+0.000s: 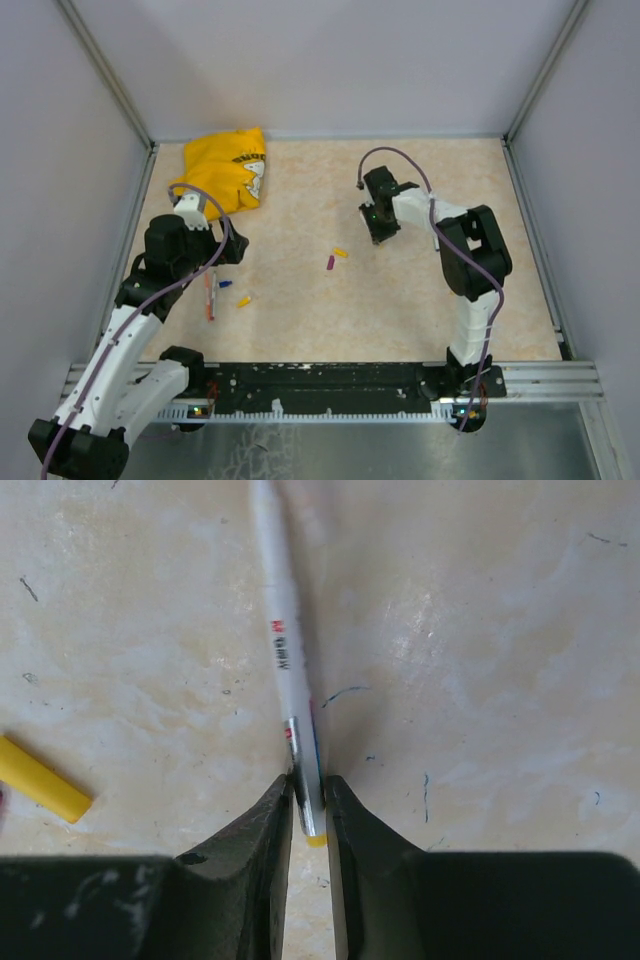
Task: Insert the pens into the pen caps
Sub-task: Move the pen to the center of the board.
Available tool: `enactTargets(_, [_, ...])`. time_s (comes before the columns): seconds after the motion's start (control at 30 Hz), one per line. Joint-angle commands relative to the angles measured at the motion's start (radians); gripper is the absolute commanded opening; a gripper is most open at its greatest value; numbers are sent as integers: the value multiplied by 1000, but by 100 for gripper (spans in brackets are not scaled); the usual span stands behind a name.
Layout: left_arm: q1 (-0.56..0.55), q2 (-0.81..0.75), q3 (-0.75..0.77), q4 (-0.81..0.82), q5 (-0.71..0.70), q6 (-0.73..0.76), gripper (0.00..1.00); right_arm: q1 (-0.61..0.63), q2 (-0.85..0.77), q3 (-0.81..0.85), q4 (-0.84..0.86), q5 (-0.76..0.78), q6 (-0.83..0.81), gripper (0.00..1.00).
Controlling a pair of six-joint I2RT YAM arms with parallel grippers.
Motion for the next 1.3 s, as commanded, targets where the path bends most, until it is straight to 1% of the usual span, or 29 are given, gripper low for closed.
enactTargets(0.0, [8,-18,-6,36,14,13,99,23,24,19,-25,-13,-3,18])
enactTargets(0.13, [7,-18,-5,36,13,13,99,48,6,14,-3,-8,-29,14])
enactTargets(0.4, [8,-23,-7,34,1,11,99,107,-40,16,23,-60,-97,11])
enactTargets(0.57, [8,-22,-7,30,-5,9,99,114,-95,19,67,-111,-79,11])
enactTargets(0.67, [8,-19,-5,30,-6,9,99,114,-99,44,62,-106,-69,11])
enactTargets(0.7, [8,-19,-4,30,-5,9,99,114,-95,55,58,-98,-67,13])
enactTargets(0.77, [8,-20,-4,29,-6,9,99,115,-80,77,43,-68,-69,33])
enactTargets(0.8, [8,-20,-4,28,-7,9,99,113,-71,87,36,-47,-71,41])
enactTargets(0.83, [8,-21,-4,28,-7,9,99,113,-63,95,30,-26,-75,46])
enactTargets(0.9, [7,-21,-5,28,-8,8,99,106,-57,115,34,5,-83,51])
enactTargets(0.97, [8,-21,-4,28,-9,9,99,77,-53,152,40,28,-80,55])
enactTargets(1.03, [8,-19,-4,28,-9,9,99,23,-40,209,46,20,-57,55])
enactTargets(1.17, [7,-16,-5,26,-12,10,99,-142,22,350,72,34,25,54])
enactTargets(1.27, [8,-10,-3,24,-13,9,99,-233,99,465,85,37,61,54])
